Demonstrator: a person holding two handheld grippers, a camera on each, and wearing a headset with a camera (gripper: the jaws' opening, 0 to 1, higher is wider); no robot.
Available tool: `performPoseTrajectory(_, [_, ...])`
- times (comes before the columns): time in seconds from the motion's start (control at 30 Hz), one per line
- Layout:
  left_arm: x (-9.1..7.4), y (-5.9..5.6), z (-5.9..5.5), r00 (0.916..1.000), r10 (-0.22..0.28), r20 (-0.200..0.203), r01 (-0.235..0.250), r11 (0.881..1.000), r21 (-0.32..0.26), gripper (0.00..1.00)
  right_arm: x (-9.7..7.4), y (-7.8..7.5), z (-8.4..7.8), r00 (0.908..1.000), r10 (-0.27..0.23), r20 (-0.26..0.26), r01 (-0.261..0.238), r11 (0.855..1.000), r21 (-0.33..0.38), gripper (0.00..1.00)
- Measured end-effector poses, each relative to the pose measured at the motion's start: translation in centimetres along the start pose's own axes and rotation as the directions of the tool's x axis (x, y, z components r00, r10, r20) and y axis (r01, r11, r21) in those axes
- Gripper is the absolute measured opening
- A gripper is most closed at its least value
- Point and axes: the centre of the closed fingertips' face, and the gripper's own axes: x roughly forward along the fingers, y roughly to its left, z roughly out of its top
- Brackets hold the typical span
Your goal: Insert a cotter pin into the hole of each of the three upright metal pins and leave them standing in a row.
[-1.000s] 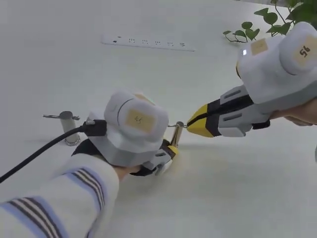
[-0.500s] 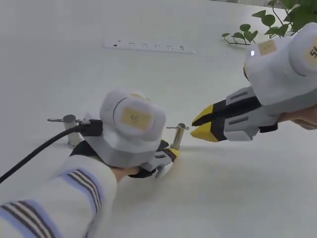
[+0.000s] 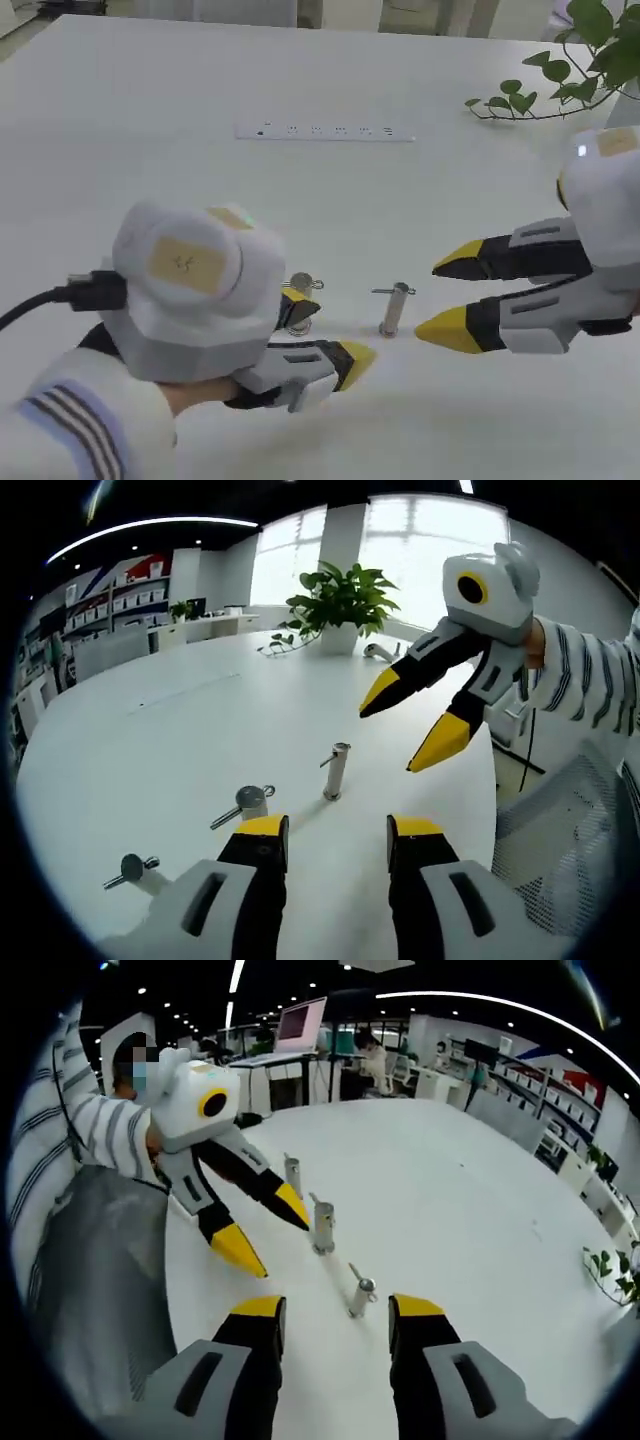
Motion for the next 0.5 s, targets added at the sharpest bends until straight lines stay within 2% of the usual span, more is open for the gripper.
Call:
performPoseTrajectory(0.03, [-1.0,0.4,0.7,0.9991,0.015,0.041,-0.014,1.0,-0.011,0.38,-0.1,0.3,0.3,0.9998,-0.007,0.019,0.007,1.0,0.019,0.44])
performPoseTrajectory(0.1, [-2.7,0.9,1.0,0.9977,0.034,0.058,-0.032,0.999,-0.038,0.39,-0.2,0.8,0.8,0.9987,-0.02,0.048,0.017,0.998,0.057,0.44])
performPoseTrajectory(0.17, [-4.4,1.3,1.2,0.9961,0.05,0.073,-0.047,0.998,-0.035,0.42,-0.4,1.2,1.2,0.9968,-0.045,0.066,0.042,0.998,0.052,0.45])
performPoseTrajectory(0.23, [-5.7,1.7,1.8,0.9909,0.064,0.118,-0.063,0.998,-0.011,0.48,-0.6,1.4,1.5,0.9942,-0.069,0.083,0.064,0.996,0.07,0.47])
performPoseTrajectory(0.27, [-6.4,2.0,1.7,0.9899,0.075,0.12,-0.076,0.997,0.001,0.51,-0.7,1.5,1.7,0.9913,-0.086,0.1,0.077,0.993,0.089,0.49])
performPoseTrajectory(0.3, [-7.2,2.6,1.3,0.9893,0.1,0.106,-0.102,0.995,0.01,0.55,-0.8,1.6,1.8,0.9897,-0.093,0.109,0.083,0.992,0.098,0.51])
performPoseTrajectory(0.33, [-7.7,2.8,1.1,0.9894,0.104,0.101,-0.106,0.994,0.014,0.57,-0.9,1.6,1.8,0.9881,-0.104,0.113,0.092,0.99,0.107,0.53])
performPoseTrajectory(0.43, [-9.6,3.8,0.3,0.9881,0.132,0.078,-0.134,0.991,0.021,0.6,-1.0,2.1,1.3,0.9865,-0.122,0.11,0.111,0.989,0.098,0.61])
performPoseTrajectory(0.5, [-10.6,4.5,-0.3,0.986,0.15,0.072,-0.152,0.988,0.021,0.62,-1.1,2.4,0.7,0.9869,-0.124,0.104,0.109,0.985,0.134,0.66])
